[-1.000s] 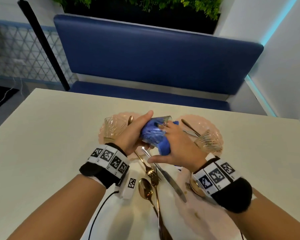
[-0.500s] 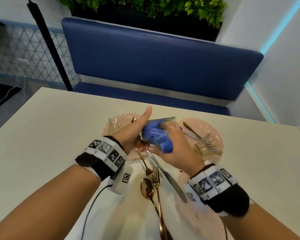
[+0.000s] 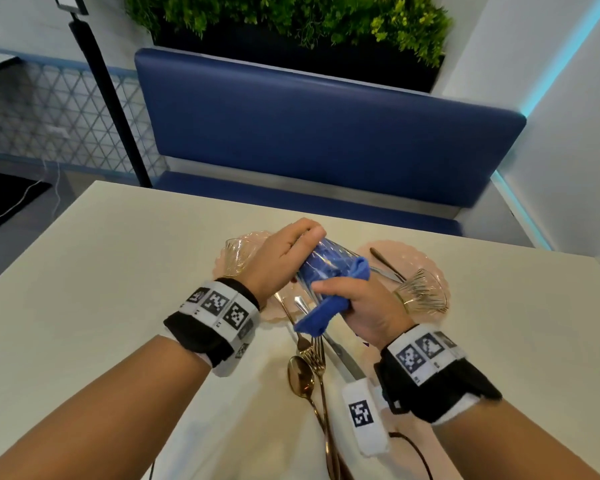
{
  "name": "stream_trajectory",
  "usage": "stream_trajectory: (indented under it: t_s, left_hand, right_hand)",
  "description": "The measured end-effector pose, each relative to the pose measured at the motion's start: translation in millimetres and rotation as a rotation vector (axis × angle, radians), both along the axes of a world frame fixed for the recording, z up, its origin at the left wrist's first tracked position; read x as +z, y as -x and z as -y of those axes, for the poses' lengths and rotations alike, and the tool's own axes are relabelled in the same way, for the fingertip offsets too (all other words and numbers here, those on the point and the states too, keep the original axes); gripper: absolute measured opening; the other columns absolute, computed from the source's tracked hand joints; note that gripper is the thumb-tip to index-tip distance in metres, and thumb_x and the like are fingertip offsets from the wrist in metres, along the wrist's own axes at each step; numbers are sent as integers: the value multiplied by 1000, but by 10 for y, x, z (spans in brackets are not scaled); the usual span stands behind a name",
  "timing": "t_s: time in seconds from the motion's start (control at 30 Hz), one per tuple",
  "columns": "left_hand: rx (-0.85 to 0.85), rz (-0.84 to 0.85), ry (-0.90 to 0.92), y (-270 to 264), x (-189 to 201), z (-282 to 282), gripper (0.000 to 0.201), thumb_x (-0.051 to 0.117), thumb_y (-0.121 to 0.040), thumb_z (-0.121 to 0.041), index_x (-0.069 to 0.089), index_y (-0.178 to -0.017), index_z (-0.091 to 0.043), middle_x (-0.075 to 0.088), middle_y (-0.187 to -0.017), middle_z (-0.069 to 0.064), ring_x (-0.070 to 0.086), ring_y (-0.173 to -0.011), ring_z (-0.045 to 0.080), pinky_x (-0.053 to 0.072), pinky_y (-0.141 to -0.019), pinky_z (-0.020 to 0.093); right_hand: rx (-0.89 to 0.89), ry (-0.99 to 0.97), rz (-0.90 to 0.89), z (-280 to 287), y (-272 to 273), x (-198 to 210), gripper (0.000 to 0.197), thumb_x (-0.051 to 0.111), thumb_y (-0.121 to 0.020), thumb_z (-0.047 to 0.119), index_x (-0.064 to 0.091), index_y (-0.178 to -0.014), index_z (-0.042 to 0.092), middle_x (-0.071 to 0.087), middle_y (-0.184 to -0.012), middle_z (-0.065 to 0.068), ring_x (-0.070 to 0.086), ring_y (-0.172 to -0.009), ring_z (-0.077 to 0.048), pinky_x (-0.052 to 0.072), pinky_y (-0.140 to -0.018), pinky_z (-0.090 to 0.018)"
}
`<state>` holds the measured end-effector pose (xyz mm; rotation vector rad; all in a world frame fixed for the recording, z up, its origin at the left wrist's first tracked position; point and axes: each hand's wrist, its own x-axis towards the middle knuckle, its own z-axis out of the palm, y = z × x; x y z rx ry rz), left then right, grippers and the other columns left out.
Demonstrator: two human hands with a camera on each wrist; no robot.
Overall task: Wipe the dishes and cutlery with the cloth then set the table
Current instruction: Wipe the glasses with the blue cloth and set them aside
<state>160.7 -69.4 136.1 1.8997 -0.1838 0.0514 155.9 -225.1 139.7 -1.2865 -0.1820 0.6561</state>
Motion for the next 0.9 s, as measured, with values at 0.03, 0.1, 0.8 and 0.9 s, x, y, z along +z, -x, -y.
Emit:
stream_trajectory:
  t_s: [0.03, 0.1, 0.8, 0.9]
  left_hand:
    - [-18, -182, 69, -4, 11, -26, 46, 38, -87, -62, 57, -96, -20, 60, -86, 9, 56, -72, 29, 50, -61, 39]
    - [-3, -456, 217, 3, 41, -37, 51, 43, -83, -69, 59, -82, -20, 58, -74, 6, 51, -60, 23, 42, -52, 29]
    - [-24, -646, 312, 291, 9, -45, 47, 38, -90, -59, 64, -99, -21, 69, -84, 4, 62, -71, 17, 50, -60, 26]
    - [-226, -726, 384, 343, 70, -147, 61, 55, -70, -66, 61, -113, -23, 70, -105, 10, 67, -89, 24, 56, -77, 36]
  right_hand:
    - [25, 171, 175, -10, 20, -13, 33, 71, -71, 8, 62, -103, 12, 69, -98, -8, 65, -90, -14, 54, -79, -22]
    - [101, 405, 435, -28, 40, -27, 37, 73, -79, 12, 57, -113, 8, 67, -100, -2, 63, -89, 2, 52, -83, -15]
    - [89, 389, 398, 75, 218, 182, 18, 71, -81, 31, 63, -93, 21, 68, -89, -21, 63, -81, -39, 53, -77, -43]
    - [61, 414, 434, 72, 178, 237, 26, 72, -78, 34, 65, -86, 10, 71, -80, -20, 67, -80, -38, 55, -76, -37]
